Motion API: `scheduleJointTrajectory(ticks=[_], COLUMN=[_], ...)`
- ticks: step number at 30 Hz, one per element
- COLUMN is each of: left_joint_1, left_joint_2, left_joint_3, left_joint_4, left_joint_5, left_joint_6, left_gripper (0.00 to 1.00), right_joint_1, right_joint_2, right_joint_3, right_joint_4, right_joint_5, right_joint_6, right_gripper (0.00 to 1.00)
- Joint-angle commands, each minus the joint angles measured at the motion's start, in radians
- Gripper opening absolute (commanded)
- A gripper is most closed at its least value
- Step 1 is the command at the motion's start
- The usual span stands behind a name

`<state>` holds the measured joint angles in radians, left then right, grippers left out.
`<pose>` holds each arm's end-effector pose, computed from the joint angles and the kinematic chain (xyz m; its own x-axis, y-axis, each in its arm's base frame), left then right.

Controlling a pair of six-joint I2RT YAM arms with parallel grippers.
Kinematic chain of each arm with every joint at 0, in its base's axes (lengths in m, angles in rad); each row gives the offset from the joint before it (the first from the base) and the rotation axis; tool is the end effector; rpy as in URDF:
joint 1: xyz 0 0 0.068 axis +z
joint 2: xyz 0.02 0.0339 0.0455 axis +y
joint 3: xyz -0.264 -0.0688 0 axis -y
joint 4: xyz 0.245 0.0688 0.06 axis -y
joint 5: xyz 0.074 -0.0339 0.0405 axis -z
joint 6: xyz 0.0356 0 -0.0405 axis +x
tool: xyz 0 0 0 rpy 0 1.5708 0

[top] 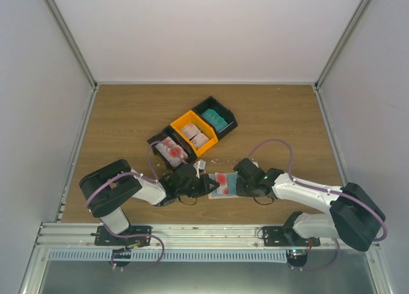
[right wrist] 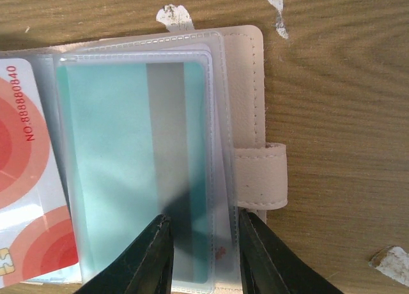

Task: Put the credit cards into the card holder
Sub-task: Insert the credit card into the card holder.

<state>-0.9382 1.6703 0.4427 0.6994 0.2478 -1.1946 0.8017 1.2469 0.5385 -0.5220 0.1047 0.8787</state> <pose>0.1579 -0.2301 0.1110 -0.9531 -0.2249 -0.2023 0.0561 0.5258 -0.8487 0.1401 0.1394 0.1468 -0.9499 0.1196 -0.2889 0.0642 0.9789 0.1942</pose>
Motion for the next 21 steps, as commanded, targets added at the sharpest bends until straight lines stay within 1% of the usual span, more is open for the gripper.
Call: scheduleJointTrajectory(ticks=[1,4,6,9,13,16,21], left_joint_1=[-0.010,-0.009,-0.010,-0.010,-0.010,-0.008,-0.008], left_joint_2=[-0.052,-0.067,-0.069,-0.063,-0.028,0.005,0.043], left_joint_3=[-0.025,-0.027,-0.011,0.015,0.025,0.028,0.038], left_joint_4=[0.064,0.059,0.039,0.022,0.028,0.063,0.055], left_joint_5=[-0.041,-0.046,-0.042,-0.027,-0.020,0.001,-0.005], left_joint_6=[0.009,0.012,0.026,0.042,0.042,0.042,0.045], left_gripper=[0.00,0.00,0.00,0.00,0.00,0.00,0.00], right_joint_1=[-0.012,-0.012,-0.012,-0.013,-0.013,-0.013,-0.013], right_joint_2=[0.019,0.018,0.018,0.020,0.023,0.019,0.013], right_joint_3=[-0.041,-0.042,-0.041,-0.039,-0.040,-0.042,-0.043], right_joint_4=[-0.024,-0.028,-0.030,-0.029,-0.027,-0.027,-0.030], right_joint_5=[0.017,0.024,0.026,0.027,0.027,0.027,0.029], right_joint_6=[-0.003,0.002,0.005,0.004,0.002,0.003,0.001], right_gripper=[0.29,0.29,0.27,0.27,0.27,0.27,0.27])
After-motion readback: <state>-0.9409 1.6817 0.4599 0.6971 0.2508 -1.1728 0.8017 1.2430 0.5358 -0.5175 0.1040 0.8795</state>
